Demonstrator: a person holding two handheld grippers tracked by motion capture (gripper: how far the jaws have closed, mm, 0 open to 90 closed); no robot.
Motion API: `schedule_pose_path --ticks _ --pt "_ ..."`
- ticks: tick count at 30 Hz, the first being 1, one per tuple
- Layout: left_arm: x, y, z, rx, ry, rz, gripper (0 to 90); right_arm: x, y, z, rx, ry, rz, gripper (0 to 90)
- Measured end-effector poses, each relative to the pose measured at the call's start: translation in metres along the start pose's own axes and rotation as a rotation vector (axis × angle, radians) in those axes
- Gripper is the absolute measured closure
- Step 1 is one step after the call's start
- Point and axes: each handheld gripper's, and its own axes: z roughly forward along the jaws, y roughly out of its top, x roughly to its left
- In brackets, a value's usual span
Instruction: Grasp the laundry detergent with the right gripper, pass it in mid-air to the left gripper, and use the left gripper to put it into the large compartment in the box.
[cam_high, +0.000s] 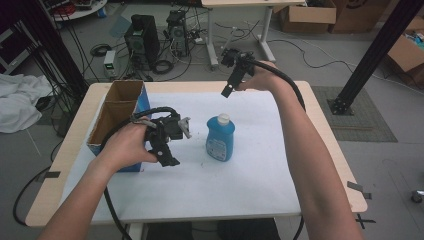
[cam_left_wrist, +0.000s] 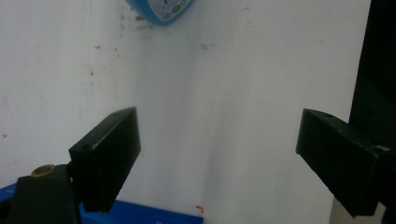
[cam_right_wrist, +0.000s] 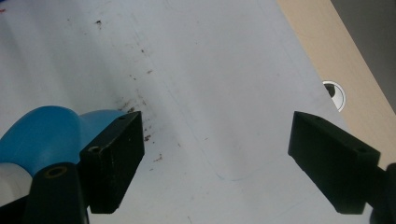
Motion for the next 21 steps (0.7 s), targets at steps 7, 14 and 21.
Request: schedule_pose_path --ticks 7,14,21 --pt "0.001 -0.001 -0.001 0.013 -0.004 -0.005 14.3 0.002 -0.002 -0.004 -0.017 0.002 0.006 17.8" --pt "0.0 -0.001 0.0 0.015 -0.008 -0.019 14.3 0.004 -0.004 -0.013 -0.052 0.017 0.0 17.6" --pt "0.001 -0.003 -0.002 0.012 -0.004 -0.029 14.4 0.006 -0.013 -0.026 -0.105 0.025 -0.004 17.4"
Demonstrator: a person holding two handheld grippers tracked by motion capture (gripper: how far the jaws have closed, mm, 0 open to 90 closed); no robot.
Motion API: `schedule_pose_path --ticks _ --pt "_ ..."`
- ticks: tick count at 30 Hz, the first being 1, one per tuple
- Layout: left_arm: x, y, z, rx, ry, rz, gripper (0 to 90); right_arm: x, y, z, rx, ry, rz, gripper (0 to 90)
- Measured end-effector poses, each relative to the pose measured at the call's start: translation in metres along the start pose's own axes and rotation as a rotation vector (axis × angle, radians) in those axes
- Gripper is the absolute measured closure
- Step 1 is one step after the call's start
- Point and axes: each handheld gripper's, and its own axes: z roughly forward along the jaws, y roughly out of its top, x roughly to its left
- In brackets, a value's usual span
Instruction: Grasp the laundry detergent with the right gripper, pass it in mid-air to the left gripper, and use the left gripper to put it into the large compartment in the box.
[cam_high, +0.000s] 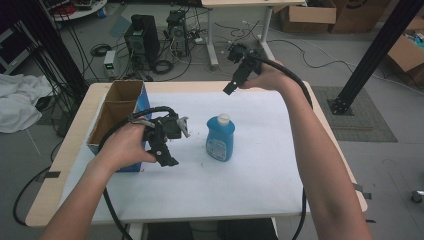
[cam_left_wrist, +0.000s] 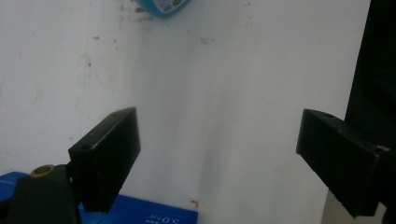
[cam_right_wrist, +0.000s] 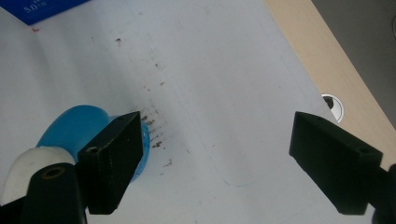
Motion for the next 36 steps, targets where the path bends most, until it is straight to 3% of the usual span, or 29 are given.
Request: schedule_pose_path --ticks 11,22,36 --pt "0.0 -0.002 0.0 0.007 0.003 -0.007 14.5 0.003 -0.032 -0.026 -0.101 -0.001 0.015 17.4" --pt "-0.002 -0.003 -0.001 0.004 0.012 -0.019 14.5 0.009 -0.064 -0.035 -0.148 -0.002 0.005 17.3" --pt "-0.004 -0.004 -0.001 0.007 0.01 -0.021 14.7 0.033 -0.097 -0.039 -0.237 0.033 -0.068 16.7"
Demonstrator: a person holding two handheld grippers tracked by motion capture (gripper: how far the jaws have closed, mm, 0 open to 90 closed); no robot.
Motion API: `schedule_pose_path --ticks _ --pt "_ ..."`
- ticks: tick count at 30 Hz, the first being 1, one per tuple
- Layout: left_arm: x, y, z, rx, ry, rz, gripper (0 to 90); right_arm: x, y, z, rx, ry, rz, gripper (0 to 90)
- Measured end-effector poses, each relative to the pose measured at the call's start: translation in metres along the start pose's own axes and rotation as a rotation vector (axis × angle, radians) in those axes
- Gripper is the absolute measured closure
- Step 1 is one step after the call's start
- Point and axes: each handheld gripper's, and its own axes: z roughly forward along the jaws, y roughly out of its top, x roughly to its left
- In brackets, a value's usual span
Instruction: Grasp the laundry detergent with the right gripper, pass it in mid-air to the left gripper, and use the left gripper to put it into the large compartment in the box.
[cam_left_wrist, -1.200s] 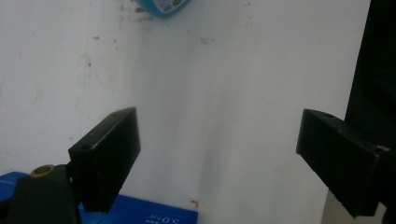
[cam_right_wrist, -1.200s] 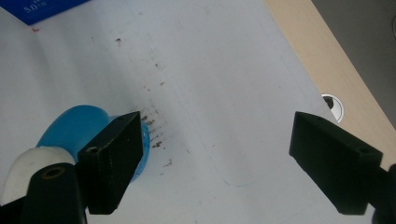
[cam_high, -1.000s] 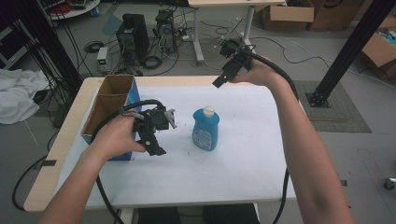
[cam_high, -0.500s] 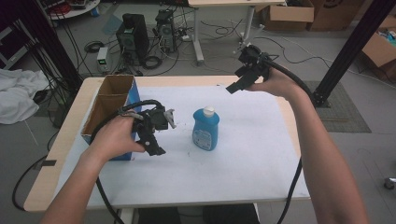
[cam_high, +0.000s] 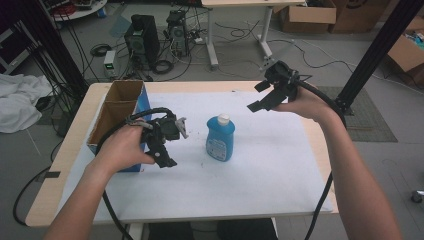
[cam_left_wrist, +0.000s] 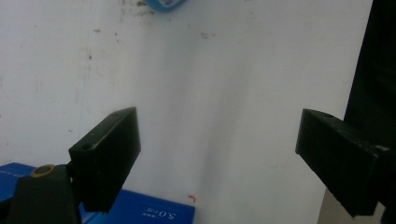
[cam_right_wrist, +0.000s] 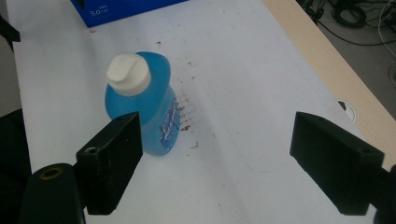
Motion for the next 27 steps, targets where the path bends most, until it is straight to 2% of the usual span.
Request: schedule_pose_path --ticks 7,16,27 --pt "-0.001 -0.001 0.001 -0.004 -0.002 -0.001 14.9 0.01 -0.008 0.003 -0.017 0.017 -0.024 16.5" --pt "-0.003 -0.003 0.0 -0.007 0.0 0.006 14.8 0.025 -0.02 0.016 -0.053 0.033 -0.049 16.1" --pt "-0.005 -0.006 -0.003 -0.014 0.005 -0.003 14.8 0.036 -0.033 0.037 -0.058 0.049 -0.054 16.0"
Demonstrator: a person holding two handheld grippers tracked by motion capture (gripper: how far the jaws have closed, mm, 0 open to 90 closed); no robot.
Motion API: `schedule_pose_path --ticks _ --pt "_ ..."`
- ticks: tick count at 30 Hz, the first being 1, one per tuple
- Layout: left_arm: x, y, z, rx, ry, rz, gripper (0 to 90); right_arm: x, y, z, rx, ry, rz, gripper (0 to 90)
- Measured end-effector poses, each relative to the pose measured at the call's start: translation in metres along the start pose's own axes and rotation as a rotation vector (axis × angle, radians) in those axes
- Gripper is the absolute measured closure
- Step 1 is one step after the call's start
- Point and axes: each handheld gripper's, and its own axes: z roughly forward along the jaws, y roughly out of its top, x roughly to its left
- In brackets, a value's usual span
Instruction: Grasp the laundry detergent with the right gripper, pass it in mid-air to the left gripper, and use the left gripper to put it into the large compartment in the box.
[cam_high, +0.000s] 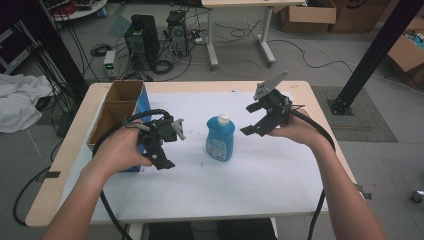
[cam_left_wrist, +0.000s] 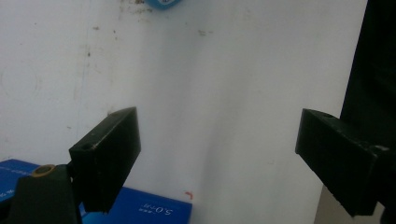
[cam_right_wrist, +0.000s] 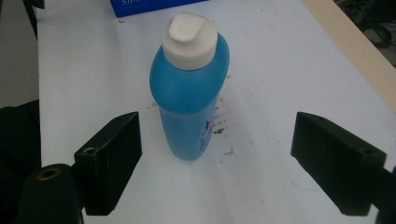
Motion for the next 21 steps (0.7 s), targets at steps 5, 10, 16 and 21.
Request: schedule_pose_path --ticks 5,10,16,21 --pt "-0.001 0.0 -0.001 -0.001 -0.001 0.002 14.8 0.004 -0.002 0.008 -0.008 0.007 -0.001 16.0" --pt "-0.001 0.0 -0.001 0.001 -0.001 0.006 14.7 0.009 -0.003 0.018 -0.004 0.007 -0.008 16.0" --pt "-0.001 -0.001 -0.001 -0.006 0.002 -0.001 14.7 0.012 -0.007 0.031 -0.012 0.006 -0.003 16.0" --pt "-0.001 -0.001 0.0 -0.007 0.001 -0.002 14.7 0.015 -0.008 0.04 -0.014 0.001 -0.009 16.0"
